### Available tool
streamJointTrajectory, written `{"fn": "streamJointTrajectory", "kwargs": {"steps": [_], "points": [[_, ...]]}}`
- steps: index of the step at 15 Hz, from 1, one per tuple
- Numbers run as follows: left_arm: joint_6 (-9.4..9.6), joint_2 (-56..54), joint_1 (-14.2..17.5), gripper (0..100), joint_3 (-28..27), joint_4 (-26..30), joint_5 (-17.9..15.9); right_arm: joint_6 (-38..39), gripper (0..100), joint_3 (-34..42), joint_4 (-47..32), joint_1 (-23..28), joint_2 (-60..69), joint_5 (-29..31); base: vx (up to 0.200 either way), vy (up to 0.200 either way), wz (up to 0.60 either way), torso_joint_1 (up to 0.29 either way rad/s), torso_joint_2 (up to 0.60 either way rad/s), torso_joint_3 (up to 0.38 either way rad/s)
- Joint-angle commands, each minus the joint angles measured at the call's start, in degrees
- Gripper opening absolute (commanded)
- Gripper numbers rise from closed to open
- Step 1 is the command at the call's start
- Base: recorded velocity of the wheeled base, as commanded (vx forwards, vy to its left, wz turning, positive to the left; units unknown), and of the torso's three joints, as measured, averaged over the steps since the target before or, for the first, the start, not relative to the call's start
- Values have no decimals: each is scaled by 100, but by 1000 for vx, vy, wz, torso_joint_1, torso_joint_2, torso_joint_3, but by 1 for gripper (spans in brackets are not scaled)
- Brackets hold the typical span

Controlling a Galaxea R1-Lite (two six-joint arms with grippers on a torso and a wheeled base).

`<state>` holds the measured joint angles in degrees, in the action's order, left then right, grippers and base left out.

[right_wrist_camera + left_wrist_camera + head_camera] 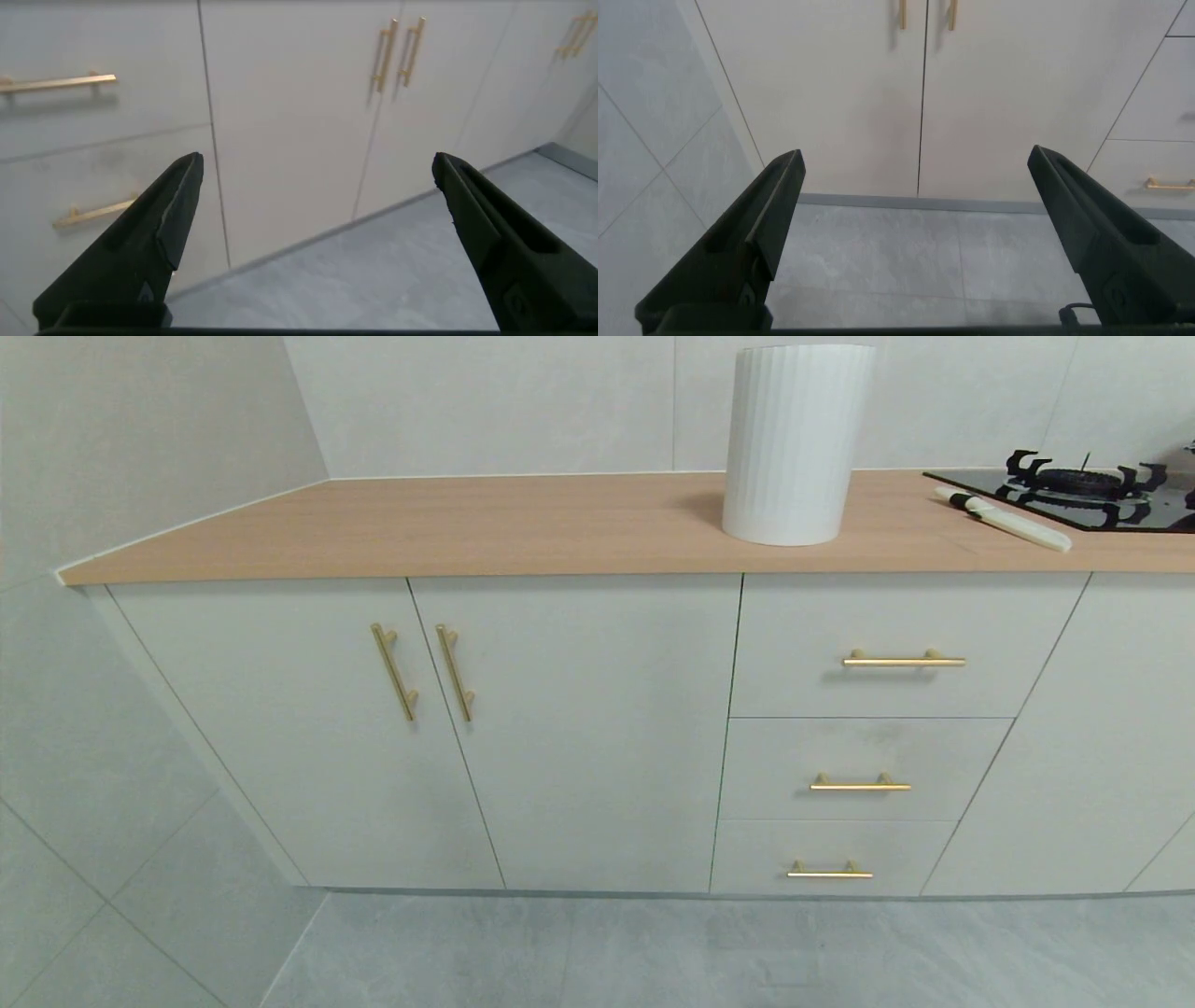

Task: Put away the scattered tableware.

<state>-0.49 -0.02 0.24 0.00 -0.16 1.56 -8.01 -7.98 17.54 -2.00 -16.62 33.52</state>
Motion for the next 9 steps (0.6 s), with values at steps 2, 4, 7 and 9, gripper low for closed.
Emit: {"fn": "streamJointTrajectory", "kwargs": {"steps": [2, 4, 7, 9], "points": [[-4, 2, 2, 100, 0, -2, 2, -25, 100, -80, -858, 235, 1653, -232, 0, 0, 0, 0, 0, 0], [-4, 2, 2, 100, 0, -2, 2, 10, 100, 755, -330, 235, 1653, -971, 0, 0, 0, 0, 0, 0], [-4, 2, 2, 100, 0, -2, 2, 564, 100, 790, -867, 235, 1653, -2201, 0, 0, 0, 0, 0, 0], [-4, 2, 2, 100, 0, -2, 2, 546, 100, 790, -1482, 226, 1653, -2702, 0, 0, 0, 0, 0, 0]]}}
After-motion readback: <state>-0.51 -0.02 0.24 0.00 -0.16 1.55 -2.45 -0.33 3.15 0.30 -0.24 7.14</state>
